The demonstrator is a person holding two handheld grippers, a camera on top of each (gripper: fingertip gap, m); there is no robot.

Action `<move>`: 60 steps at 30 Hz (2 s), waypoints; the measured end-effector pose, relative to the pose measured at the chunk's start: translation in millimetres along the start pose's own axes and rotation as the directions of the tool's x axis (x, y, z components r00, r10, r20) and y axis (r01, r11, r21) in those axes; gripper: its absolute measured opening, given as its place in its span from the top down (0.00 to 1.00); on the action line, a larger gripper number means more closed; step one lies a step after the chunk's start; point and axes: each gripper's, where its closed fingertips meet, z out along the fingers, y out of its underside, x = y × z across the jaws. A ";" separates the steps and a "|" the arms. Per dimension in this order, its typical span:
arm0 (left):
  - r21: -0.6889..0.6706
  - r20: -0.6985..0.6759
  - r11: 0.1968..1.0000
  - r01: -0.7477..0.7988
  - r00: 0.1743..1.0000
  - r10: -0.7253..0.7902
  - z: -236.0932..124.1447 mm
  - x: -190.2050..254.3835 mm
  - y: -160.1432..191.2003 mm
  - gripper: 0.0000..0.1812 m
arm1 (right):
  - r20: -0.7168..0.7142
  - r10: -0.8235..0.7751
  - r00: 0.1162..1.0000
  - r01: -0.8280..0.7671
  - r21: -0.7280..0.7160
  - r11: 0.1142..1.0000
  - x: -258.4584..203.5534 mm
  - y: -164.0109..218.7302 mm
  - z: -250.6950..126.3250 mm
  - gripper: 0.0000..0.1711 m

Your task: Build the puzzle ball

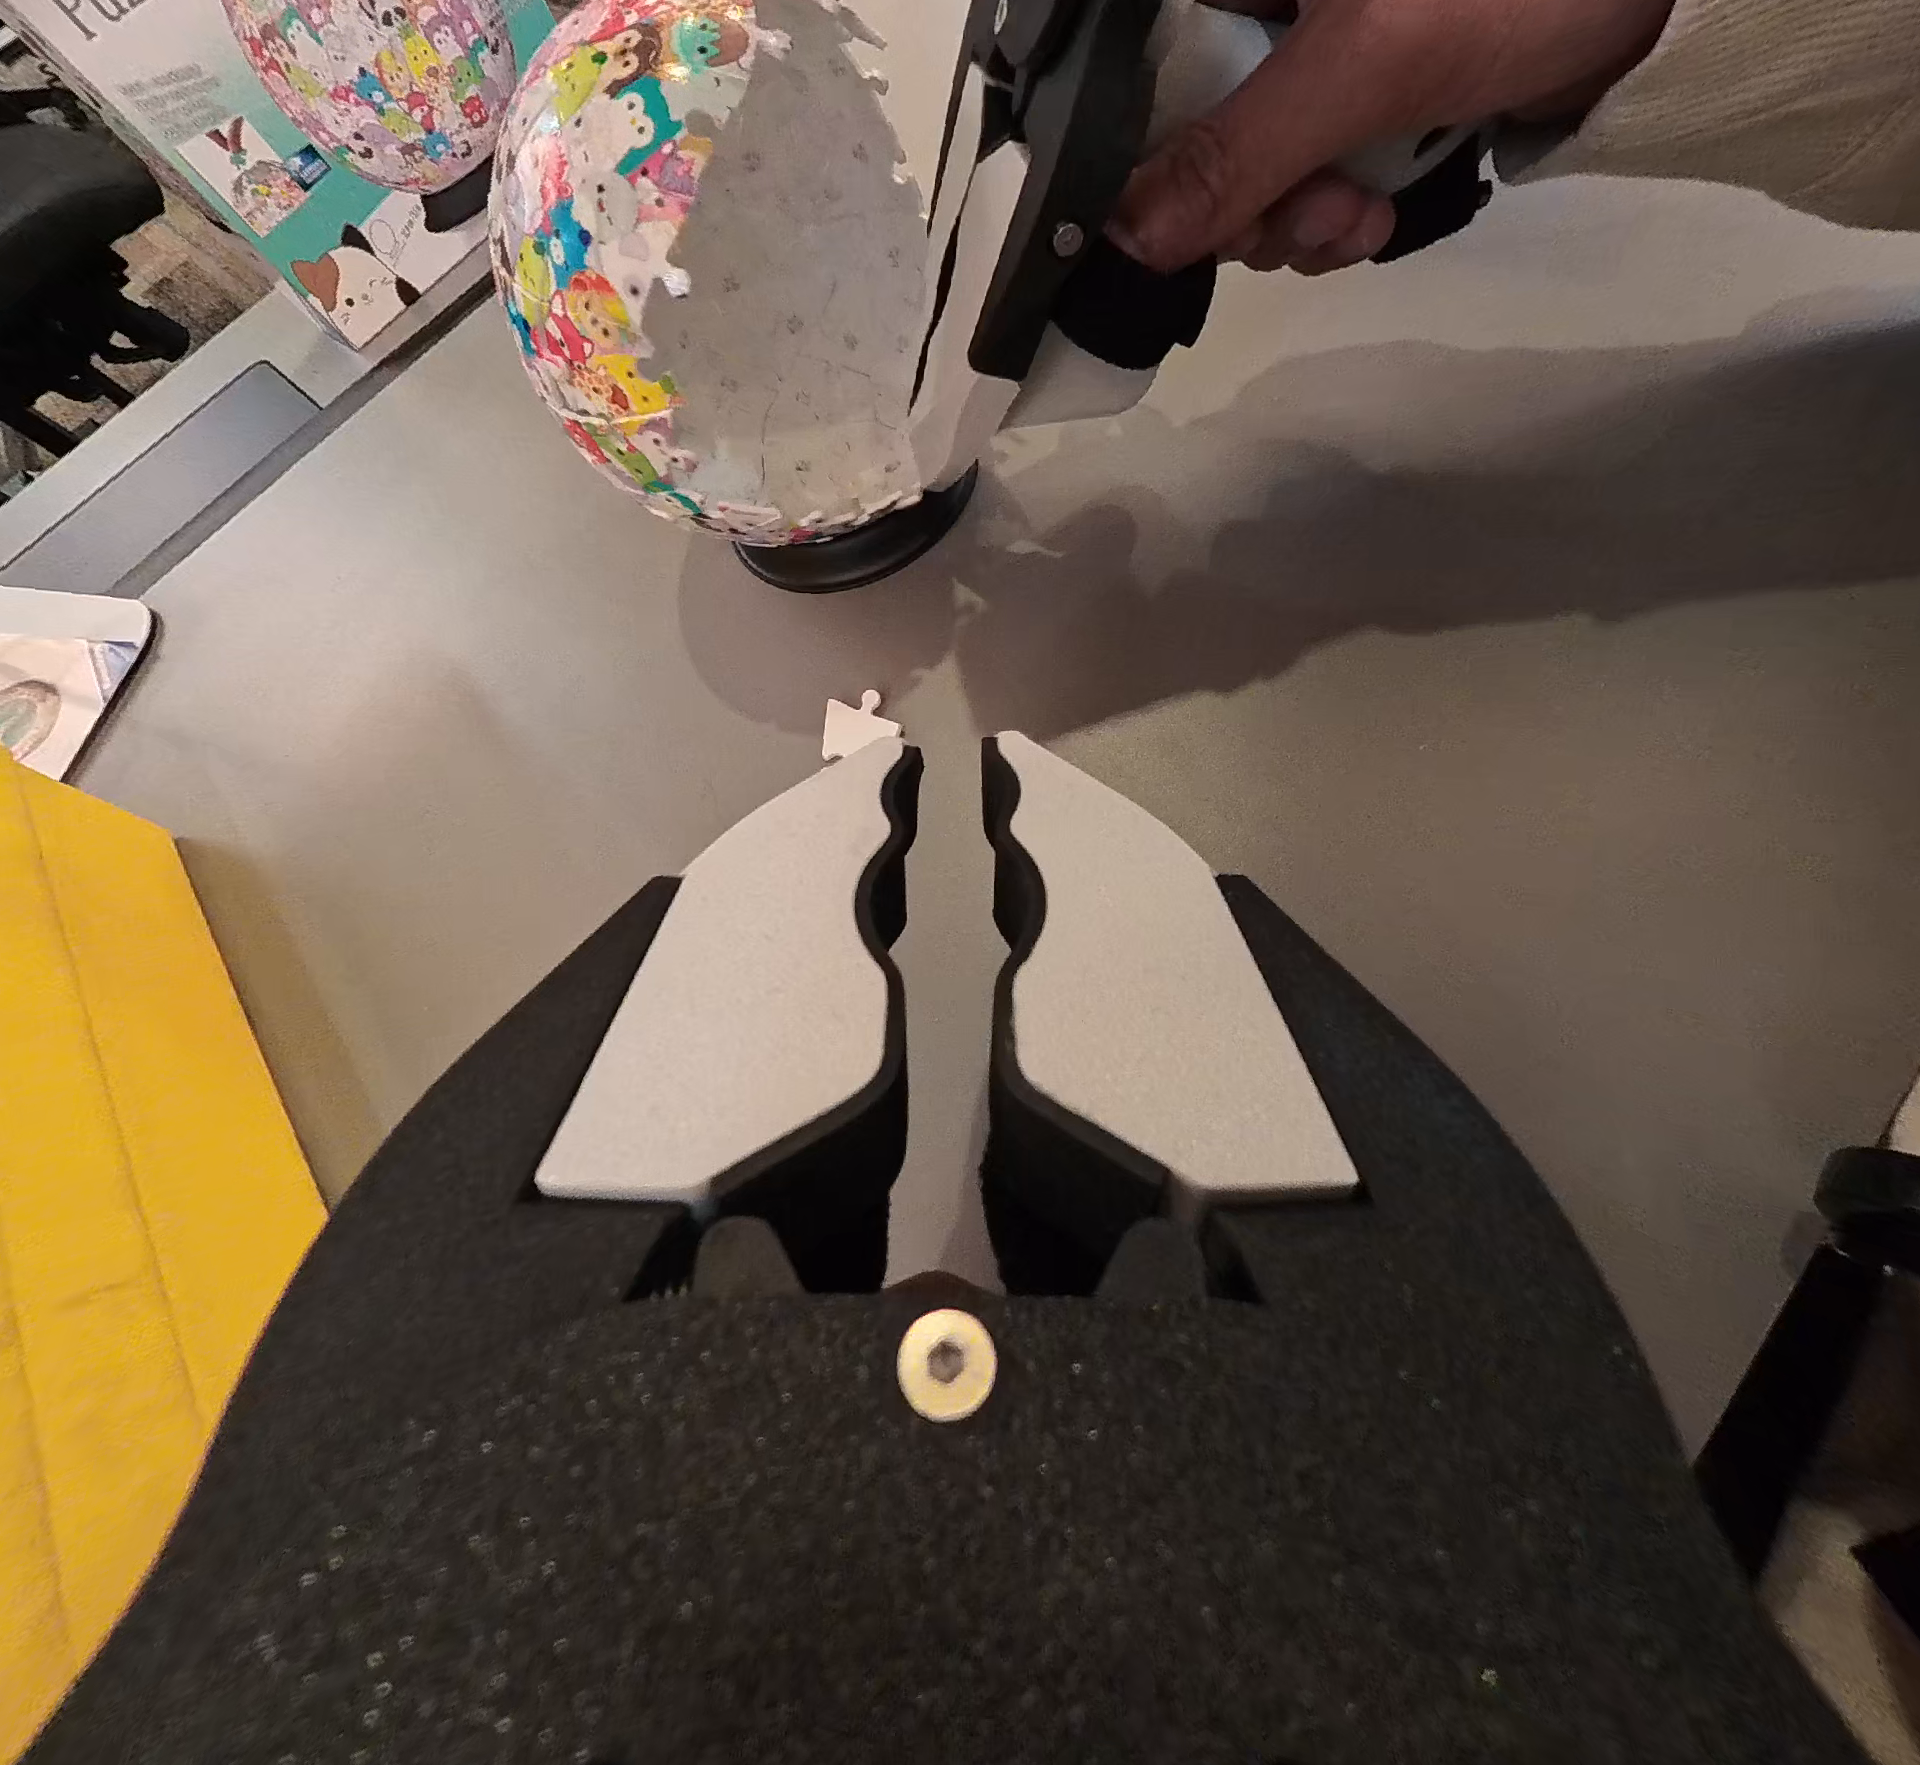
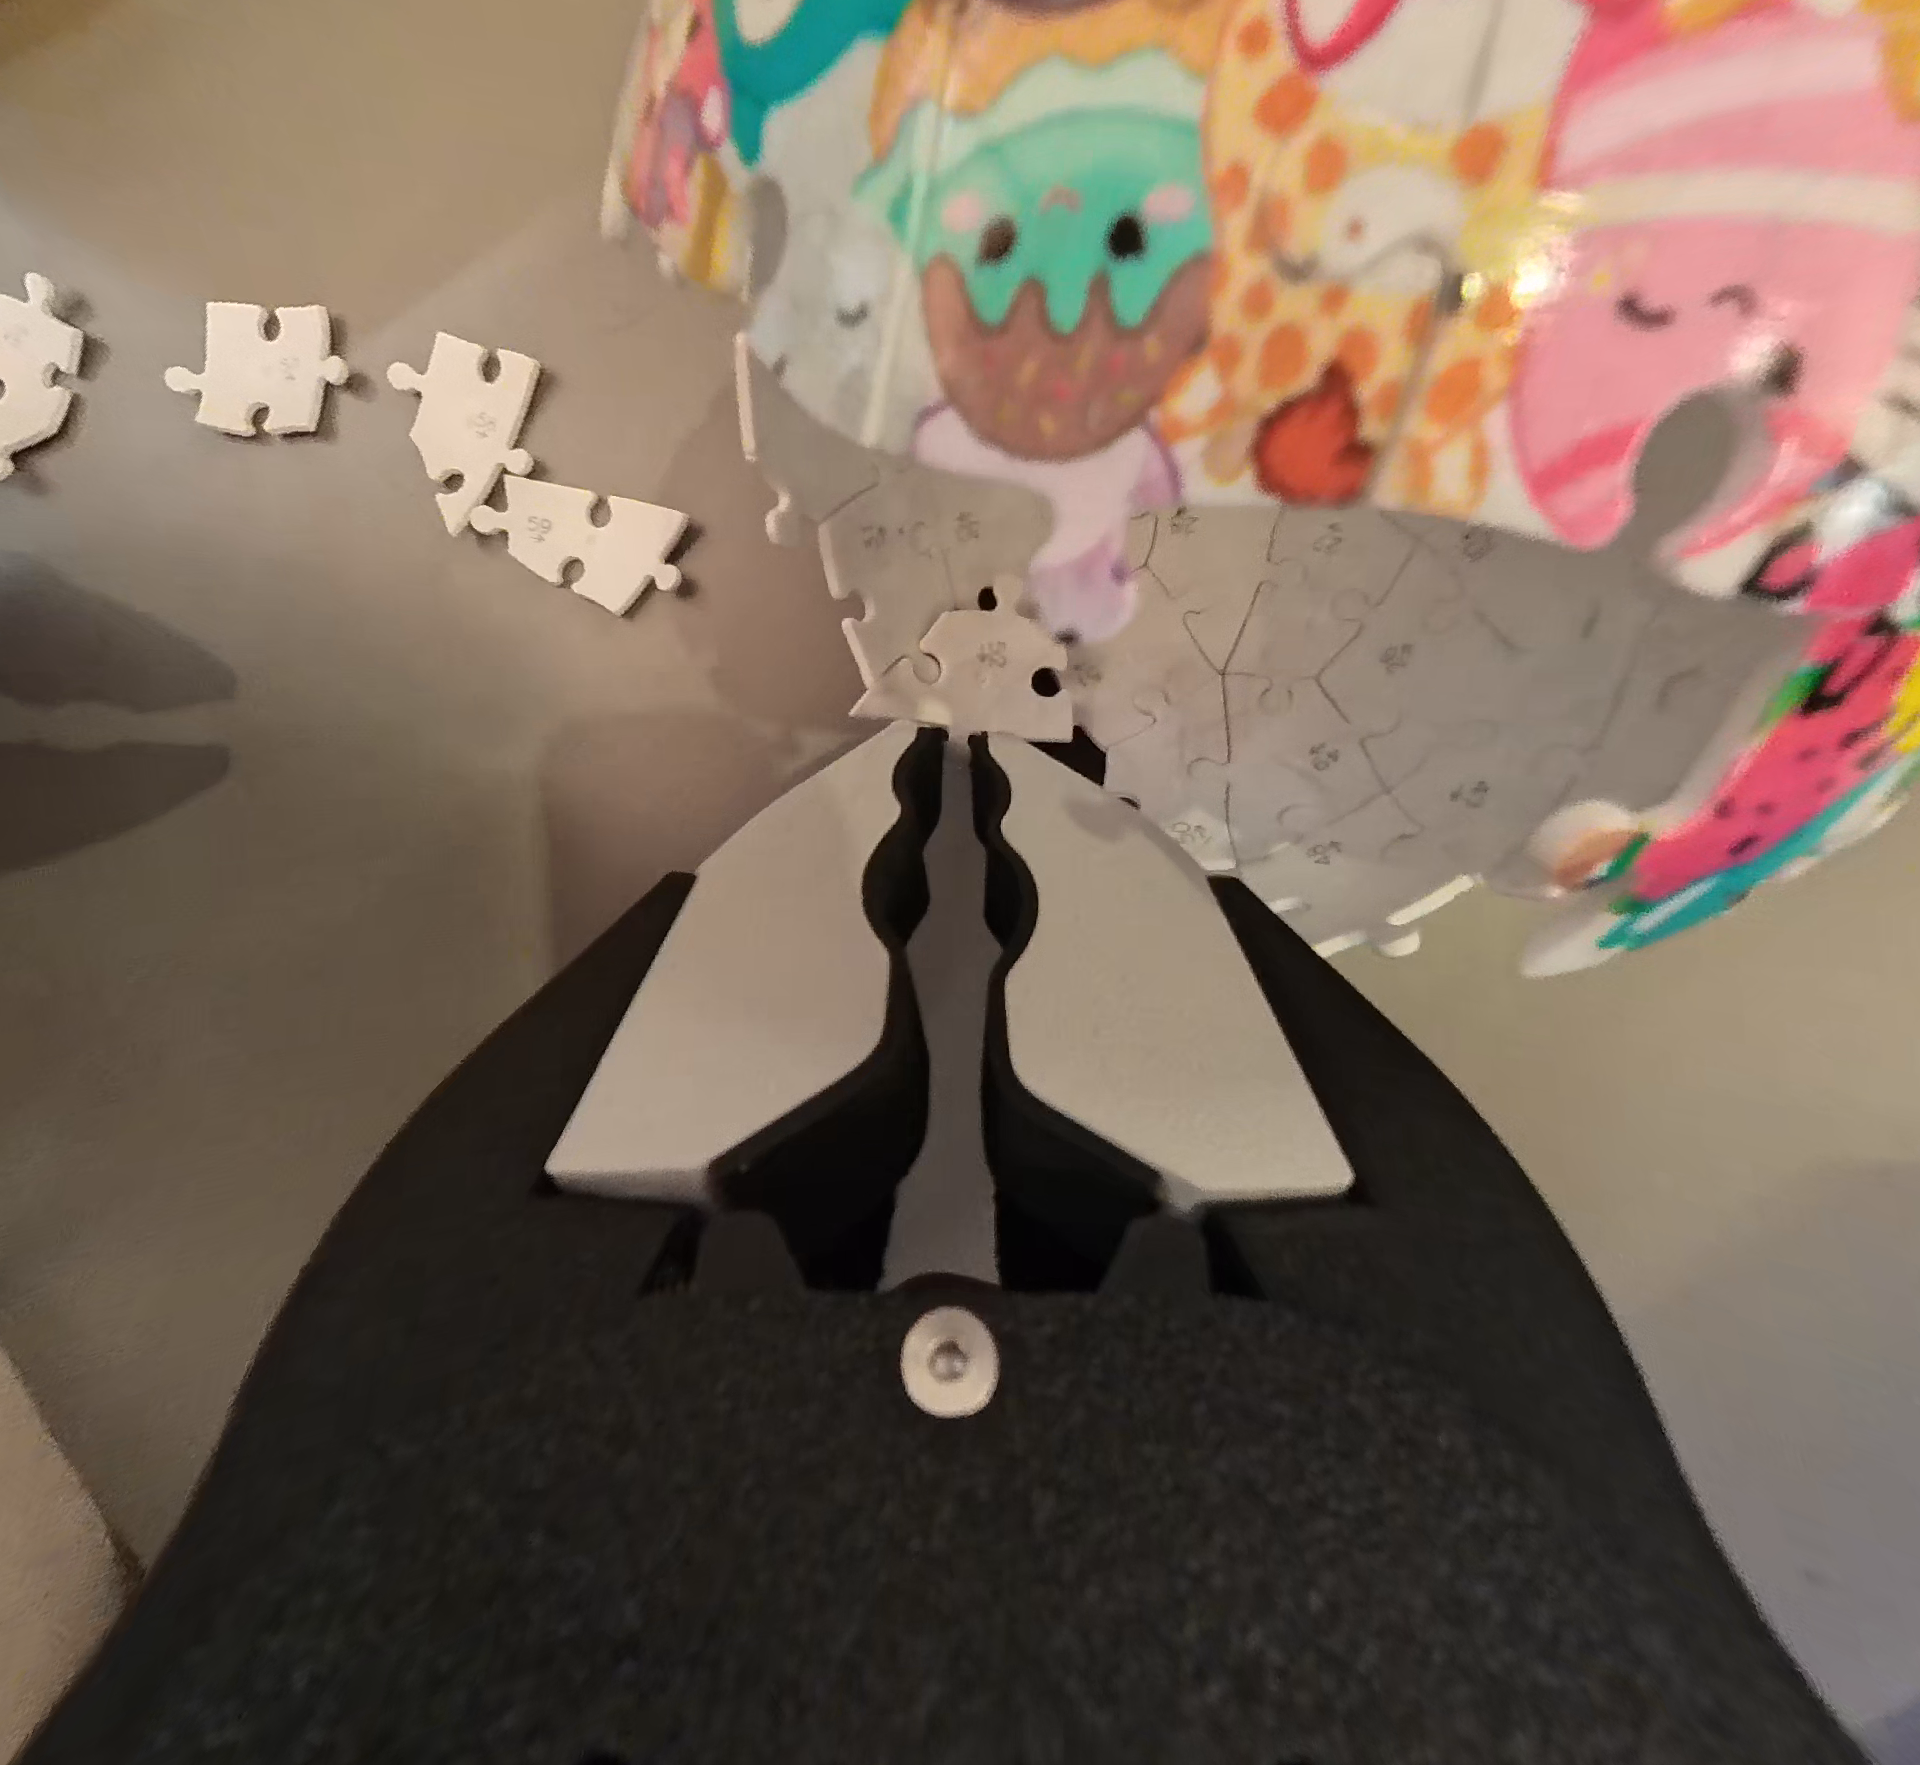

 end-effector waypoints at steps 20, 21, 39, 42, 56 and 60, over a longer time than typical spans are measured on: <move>-0.008 0.034 1.000 0.028 0.999 -0.027 2.2 -10.6 1.5 0.94 | 0.032 0.037 0.999 -0.037 -0.003 0.999 -1.8 -2.7 -0.9 0.97; -0.005 0.034 1.000 0.023 0.999 -0.023 1.7 -9.9 0.7 0.94 | 0.035 0.037 0.999 -0.037 -0.006 0.999 -2.4 -2.6 -0.7 0.97; 0.008 0.038 1.000 0.003 0.999 -0.003 -0.7 -7.3 -3.1 0.94 | -0.034 -0.113 0.993 0.113 0.008 0.994 -3.7 -4.0 0.4 0.88; 0.007 0.037 1.000 0.002 0.999 -0.003 -0.4 -7.0 -2.7 0.94 | -0.031 -0.143 0.989 0.143 0.018 0.990 -6.1 -6.7 -1.0 0.85; 0.003 0.043 1.000 -0.019 0.999 0.019 -0.4 -5.3 -2.3 0.94 | -0.323 -0.670 0.668 0.679 -0.105 0.727 8.9 -9.8 -6.7 0.81; -0.002 0.054 0.999 -0.040 0.998 0.040 -0.7 -5.6 -1.7 0.94 | -0.383 -0.729 0.568 0.738 -0.156 0.657 13.6 -10.9 -2.9 0.85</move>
